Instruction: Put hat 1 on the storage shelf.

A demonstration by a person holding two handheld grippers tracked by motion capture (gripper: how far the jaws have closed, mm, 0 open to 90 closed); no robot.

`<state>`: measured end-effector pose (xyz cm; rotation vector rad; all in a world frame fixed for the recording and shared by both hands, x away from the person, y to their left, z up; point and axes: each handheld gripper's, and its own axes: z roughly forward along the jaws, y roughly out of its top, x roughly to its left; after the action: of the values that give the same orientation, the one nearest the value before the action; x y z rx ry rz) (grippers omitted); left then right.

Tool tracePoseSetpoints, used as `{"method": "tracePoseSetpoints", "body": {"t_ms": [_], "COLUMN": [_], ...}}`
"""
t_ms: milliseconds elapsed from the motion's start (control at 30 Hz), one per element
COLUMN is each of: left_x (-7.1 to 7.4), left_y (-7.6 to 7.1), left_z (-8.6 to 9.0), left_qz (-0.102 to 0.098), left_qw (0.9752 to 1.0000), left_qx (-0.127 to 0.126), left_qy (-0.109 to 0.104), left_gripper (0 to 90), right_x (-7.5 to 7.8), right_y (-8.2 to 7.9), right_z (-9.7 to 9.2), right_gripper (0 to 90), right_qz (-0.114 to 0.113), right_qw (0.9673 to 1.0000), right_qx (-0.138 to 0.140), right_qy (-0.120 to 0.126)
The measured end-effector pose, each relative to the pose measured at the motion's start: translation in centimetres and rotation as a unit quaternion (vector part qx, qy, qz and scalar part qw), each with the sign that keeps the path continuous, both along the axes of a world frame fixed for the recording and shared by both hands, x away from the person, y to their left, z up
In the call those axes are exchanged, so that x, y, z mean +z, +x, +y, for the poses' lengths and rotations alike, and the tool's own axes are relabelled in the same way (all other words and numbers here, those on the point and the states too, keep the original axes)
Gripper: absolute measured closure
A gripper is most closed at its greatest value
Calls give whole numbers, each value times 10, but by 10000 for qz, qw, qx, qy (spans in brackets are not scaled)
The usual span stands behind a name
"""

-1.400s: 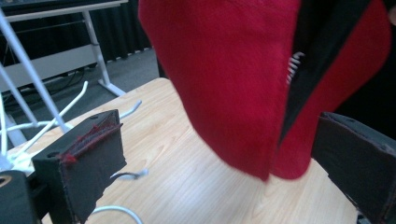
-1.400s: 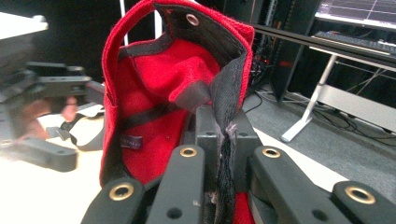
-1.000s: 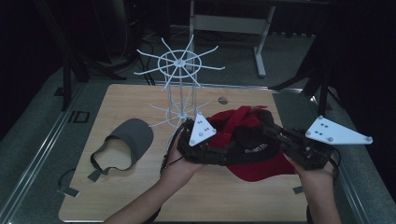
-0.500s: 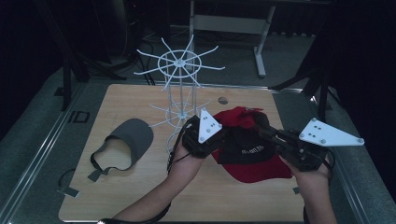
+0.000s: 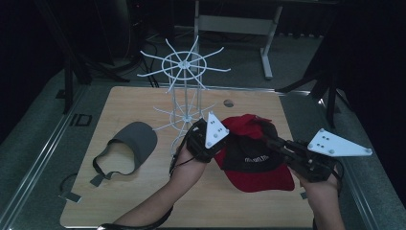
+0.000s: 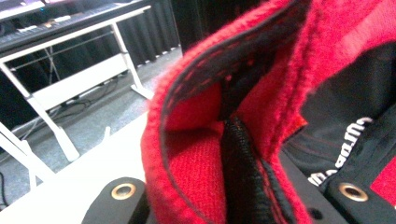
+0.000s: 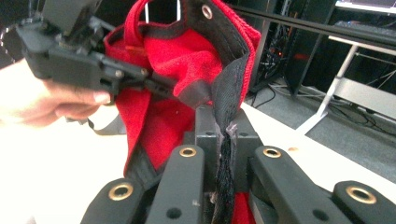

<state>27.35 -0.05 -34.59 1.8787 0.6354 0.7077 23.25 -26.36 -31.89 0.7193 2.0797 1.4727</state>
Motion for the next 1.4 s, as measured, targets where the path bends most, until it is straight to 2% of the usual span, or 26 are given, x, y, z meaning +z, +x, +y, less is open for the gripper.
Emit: {"method": "tracePoseSetpoints", "body": {"t_ms": [200,233,267,300,333,367,400,433,467,500,533,600,633,667,767,800,833,867,933,967,1033,1100,1200,1267,1333,1400], "left_x": [3,4,5,6,7,8,9,10,10,10,11,11,11,11,11,11,11,11,11,11,12,12,13,12,10,10], "left_y": [2,3,4,5,8,11,14,16,18,18,18,17,16,16,15,15,15,14,12,11,9,8,6,6,6,5], "left_z": [-2,-1,0,2,5,10,13,16,19,20,21,20,21,21,23,23,23,23,22,21,21,21,23,24,24,24], "left_qz": [-45,-48,-72,-127,-123,-147,-129,-103,-152,-151,-185,-246,-304,-324,-419,-458,-465,-502,-516,-543,-527,-547,-585,-559,-562,-585], "left_qw": [9996,9990,9961,9956,9917,9864,9860,9823,9801,9800,9778,9780,9764,9762,9716,9715,9687,9674,9653,9627,9596,9573,9571,9568,9560,9533], "left_qx": [-274,-441,-866,-922,-1262,-1597,-1624,-1827,-1926,-1939,-2046,-2046,-2119,-2127,-2302,-2300,-2411,-2457,-2549,-2639,-2760,-2837,-2837,-2854,-2880,-2963], "left_qy": [-51,-94,-141,-95,-198,-360,-364,-412,-451,-432,-405,-310,-290,-282,-355,-331,-359,-343,-261,-254,-132,-83,25,48,47,42], "left_gripper": [894,894,894,893,893,893,894,894,894,894,894,894,894,894,894,894,894,894,893,893,893,893,893,893,893,893], "right_x": [-9,-10,-11,-12,-13,-14,-16,-17,-18,-20,-20,-22,-22,-22,-21,-20,-19,-16,-11,-9,-6,-6,-4,-1,3,4], "right_y": [-8,-11,-13,-16,-18,-20,-21,-22,-23,-25,-25,-27,-27,-27,-31,-33,-34,-36,-39,-39,-37,-31,-25,-25,-27,-26], "right_z": [-5,-6,-7,-9,-10,-12,-13,-14,-14,-13,-12,-10,-10,-10,-10,-10,-11,-12,-13,-14,-15,-18,-28,-36,-38,-37], "right_gripper": [829,822,815,806,805,803,803,803,803,802,803,801,798,781,678,615,592,585,538,535,494,495,517,525,522,528], "right_qz": [104,93,99,92,68,48,63,77,74,85,86,86,103,117,98,119,117,110,-35,-66,-157,-74,49,-10,-92,-151], "right_qw": [9998,9998,9998,9997,9998,9999,9999,9999,9999,9998,9997,9995,9994,9992,9983,9970,9959,9952,9948,9945,9945,9931,9888,9874,9895,9916], "right_qx": [43,53,83,128,122,97,105,123,133,188,201,263,302,350,552,748,896,972,1012,1039,1025,1169,1445,1466,1356,1224], "right_qy": [178,166,176,183,165,119,108,73,0,-55,-86,-151,-138,-129,-177,-169,-92,-53,-95,-62,-132,14,361,597,500,392]}}
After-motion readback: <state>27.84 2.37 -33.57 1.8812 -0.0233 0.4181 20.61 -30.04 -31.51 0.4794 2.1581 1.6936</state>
